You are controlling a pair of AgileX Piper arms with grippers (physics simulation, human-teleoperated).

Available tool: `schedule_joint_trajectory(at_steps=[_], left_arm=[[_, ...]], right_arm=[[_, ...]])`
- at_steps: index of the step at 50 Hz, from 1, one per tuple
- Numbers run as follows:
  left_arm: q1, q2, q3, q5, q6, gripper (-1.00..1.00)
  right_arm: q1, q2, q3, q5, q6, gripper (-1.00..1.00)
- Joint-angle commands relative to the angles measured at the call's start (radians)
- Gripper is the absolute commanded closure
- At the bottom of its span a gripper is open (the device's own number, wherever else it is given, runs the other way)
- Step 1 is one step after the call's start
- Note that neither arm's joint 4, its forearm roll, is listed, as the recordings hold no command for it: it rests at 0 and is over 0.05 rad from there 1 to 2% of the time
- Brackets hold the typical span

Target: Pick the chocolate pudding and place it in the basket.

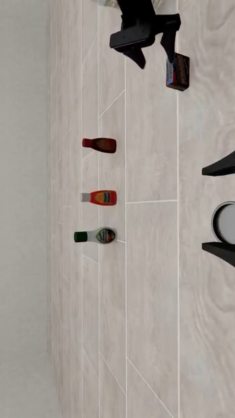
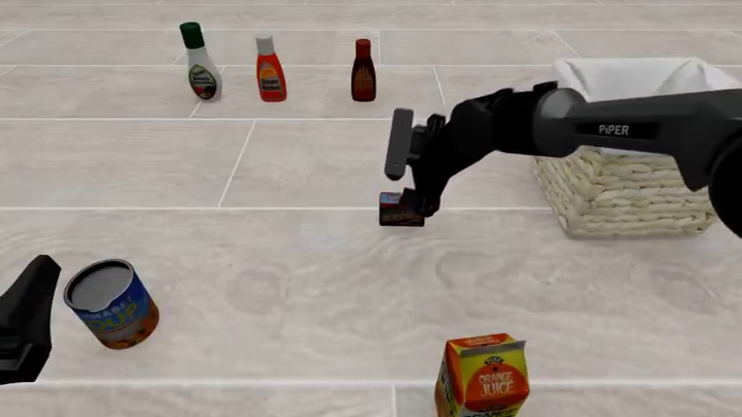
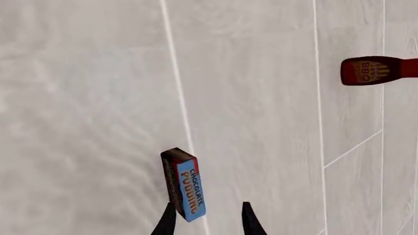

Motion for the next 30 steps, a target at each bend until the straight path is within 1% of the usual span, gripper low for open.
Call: schedule_joint_trajectory(at_steps=[1,12,19,30], left_arm=[[0.001,-0.007,0.003,0.004,0.000,-1.00],[0.001,-0.007,0.003,0.004,0.000,-1.00],[0.001,-0.007,0.003,0.004,0.000,-1.00],[0.001,-0.007,0.003,0.004,0.000,-1.00]], right_arm=[[-0.002,0.040,-0.029,0.003,0.002,-1.00],[0.007,0.071,-0.035,-0.005,0.013,-1.00],[0.016,0.087,-0.028,-0.007,0.030,-1.00],[0.019,0.101,-0.033,-0.006,0.035,-1.00]])
